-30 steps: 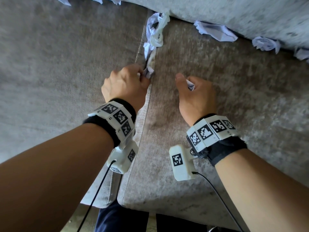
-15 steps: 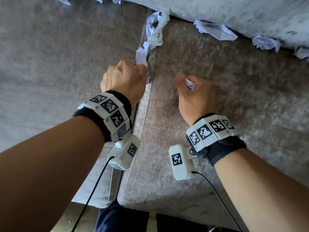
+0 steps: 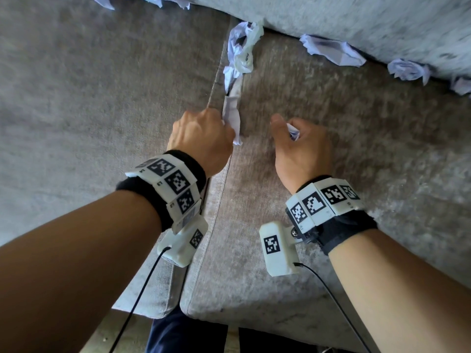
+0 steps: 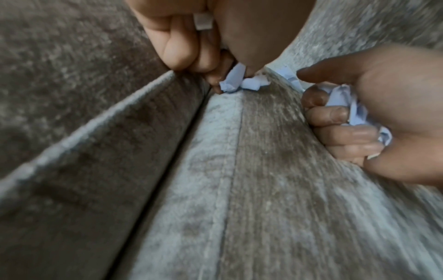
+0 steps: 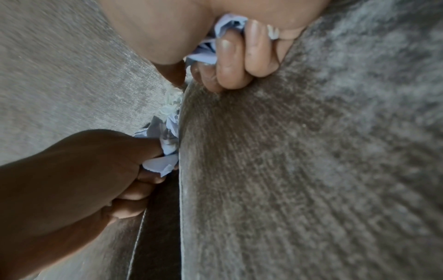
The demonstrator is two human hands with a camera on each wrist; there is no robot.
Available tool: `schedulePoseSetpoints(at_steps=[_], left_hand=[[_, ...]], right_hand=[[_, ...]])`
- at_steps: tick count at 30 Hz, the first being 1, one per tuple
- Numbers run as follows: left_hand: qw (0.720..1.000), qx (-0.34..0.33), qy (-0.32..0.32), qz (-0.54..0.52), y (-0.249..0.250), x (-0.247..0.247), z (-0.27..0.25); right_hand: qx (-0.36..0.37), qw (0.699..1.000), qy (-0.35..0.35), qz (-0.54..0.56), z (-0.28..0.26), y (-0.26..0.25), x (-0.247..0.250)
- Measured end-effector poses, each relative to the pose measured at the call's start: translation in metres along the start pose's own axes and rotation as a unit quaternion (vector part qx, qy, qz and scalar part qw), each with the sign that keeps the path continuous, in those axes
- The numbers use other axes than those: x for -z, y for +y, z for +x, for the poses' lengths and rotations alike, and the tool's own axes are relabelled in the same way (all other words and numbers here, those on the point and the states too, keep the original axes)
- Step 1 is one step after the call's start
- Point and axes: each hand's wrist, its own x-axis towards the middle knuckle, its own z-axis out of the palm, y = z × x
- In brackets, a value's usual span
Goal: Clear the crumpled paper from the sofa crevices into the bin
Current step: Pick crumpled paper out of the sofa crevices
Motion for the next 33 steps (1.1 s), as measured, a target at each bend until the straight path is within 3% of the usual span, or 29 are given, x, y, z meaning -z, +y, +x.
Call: schedulePoseSetpoints(at_steps=[8, 11, 17, 25, 30, 33], left_hand=[[0.994, 0.077, -0.025, -0.076, -0.007, 0.009, -0.01], [0.986, 0.119, 0.006, -0.118, -0.019, 0.017, -0.01], [0.971, 0.126, 0.069, -0.192, -0.041, 0.018, -0.014], [0.972, 0.122, 0.065, -0.188, -0.039, 0.023, -0.021], [0.971, 0.119, 0.027, -0.205, -0.042, 0.028, -0.022], [0.965, 0.126, 0.036, -0.226, -0.045, 0.028, -0.022]], right_hand=[[-0.042, 0.999, -0.028, 0.004, 0.002, -0.01, 0.003], [-0.056, 0.998, -0.038, -0.018, 0.003, -0.015, 0.002], [-0.059, 0.996, -0.052, -0.05, 0.005, -0.029, -0.008], [0.05, 0.994, -0.035, -0.085, 0.002, -0.055, -0.027], [0.072, 0.99, -0.028, -0.116, 0.019, -0.072, -0.042], [0.074, 0.987, -0.034, -0.135, 0.027, -0.077, -0.045]])
